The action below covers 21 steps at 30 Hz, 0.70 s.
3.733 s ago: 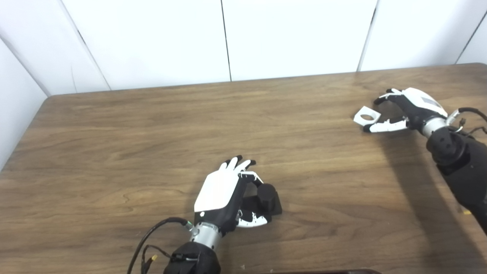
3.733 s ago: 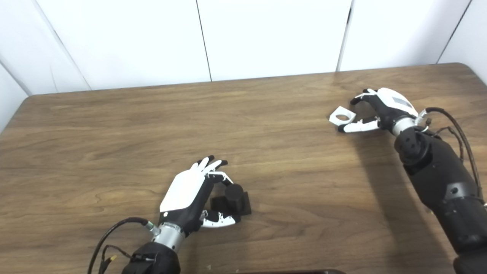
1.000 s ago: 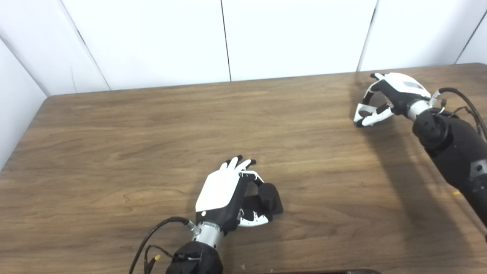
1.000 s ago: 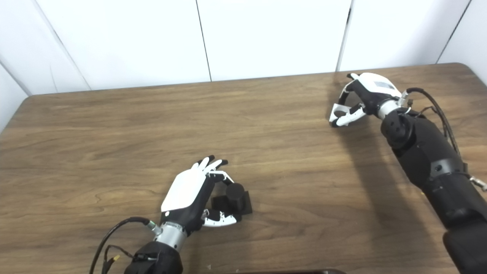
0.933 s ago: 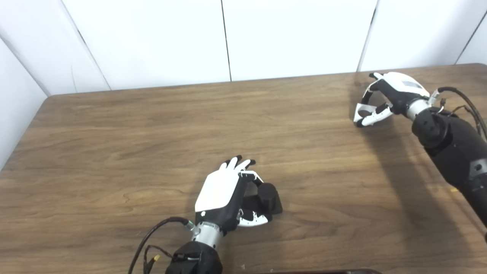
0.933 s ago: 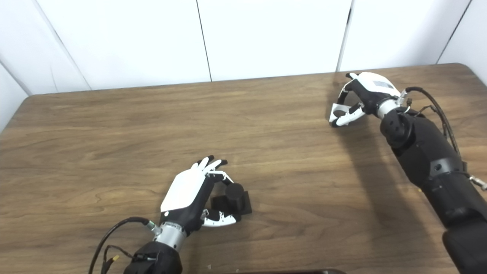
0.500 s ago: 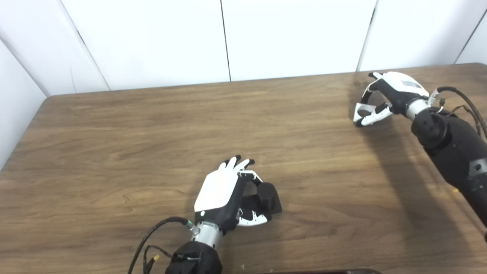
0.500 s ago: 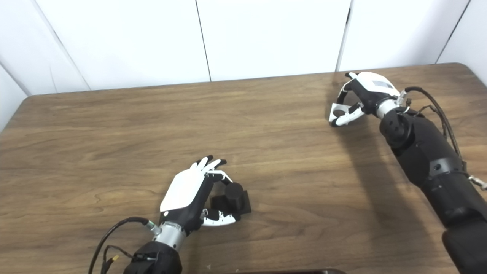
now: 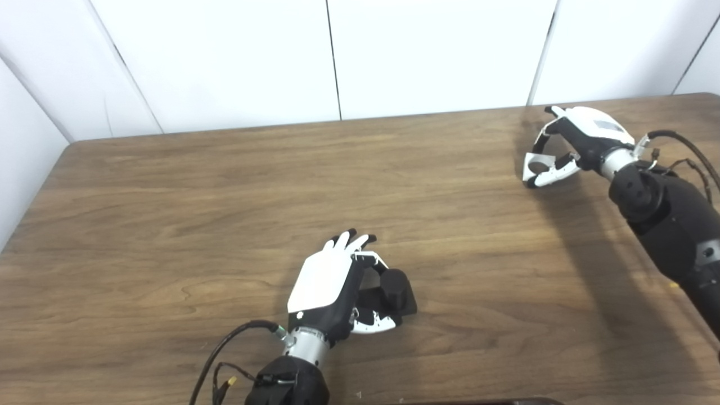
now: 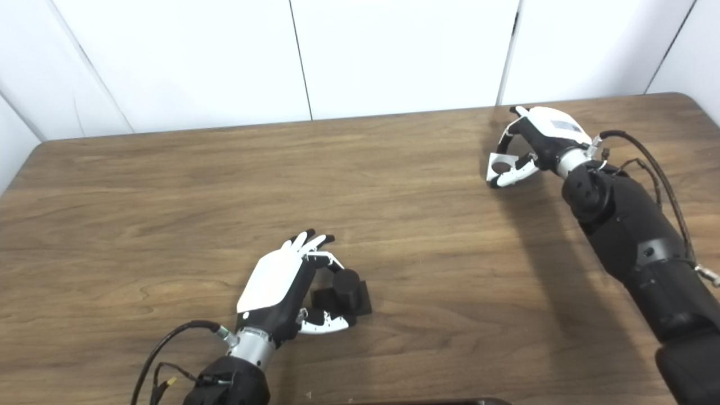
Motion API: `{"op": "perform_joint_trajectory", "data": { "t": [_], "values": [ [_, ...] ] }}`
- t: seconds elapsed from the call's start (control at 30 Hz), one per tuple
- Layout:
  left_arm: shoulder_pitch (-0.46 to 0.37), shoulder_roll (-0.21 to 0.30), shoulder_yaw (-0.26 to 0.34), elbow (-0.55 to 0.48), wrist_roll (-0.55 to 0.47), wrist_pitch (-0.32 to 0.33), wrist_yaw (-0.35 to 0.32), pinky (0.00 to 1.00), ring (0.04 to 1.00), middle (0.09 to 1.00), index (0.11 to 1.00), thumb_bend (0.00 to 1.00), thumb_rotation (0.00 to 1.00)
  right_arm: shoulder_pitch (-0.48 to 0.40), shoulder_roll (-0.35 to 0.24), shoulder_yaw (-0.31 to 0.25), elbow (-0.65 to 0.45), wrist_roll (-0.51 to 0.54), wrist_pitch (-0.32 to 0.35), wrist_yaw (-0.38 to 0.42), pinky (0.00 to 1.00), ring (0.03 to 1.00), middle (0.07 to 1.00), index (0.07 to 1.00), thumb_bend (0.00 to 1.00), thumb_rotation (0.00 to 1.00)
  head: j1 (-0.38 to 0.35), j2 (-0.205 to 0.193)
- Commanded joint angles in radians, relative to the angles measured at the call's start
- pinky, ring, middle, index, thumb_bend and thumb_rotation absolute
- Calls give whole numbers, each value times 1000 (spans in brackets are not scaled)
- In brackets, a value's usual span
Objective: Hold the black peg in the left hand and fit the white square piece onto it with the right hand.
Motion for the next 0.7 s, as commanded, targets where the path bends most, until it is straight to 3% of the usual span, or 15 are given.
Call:
{"op": "perform_joint_trajectory", "data": {
  "t": [0.0,0.67],
  "values": [
    [-10,-9,4,-2,1,-12,24,1000,1000,924,491,522,58,-4,-23,-10,-25,-1,-6,3,1000,1000,982,490,525,155,0,1],
    [-15,-15,-5,6,10,-12,28,1000,1000,924,491,522,57,68,-22,-41,-314,-10,23,83,1000,1000,966,491,524,157,1,2]
  ]
}}
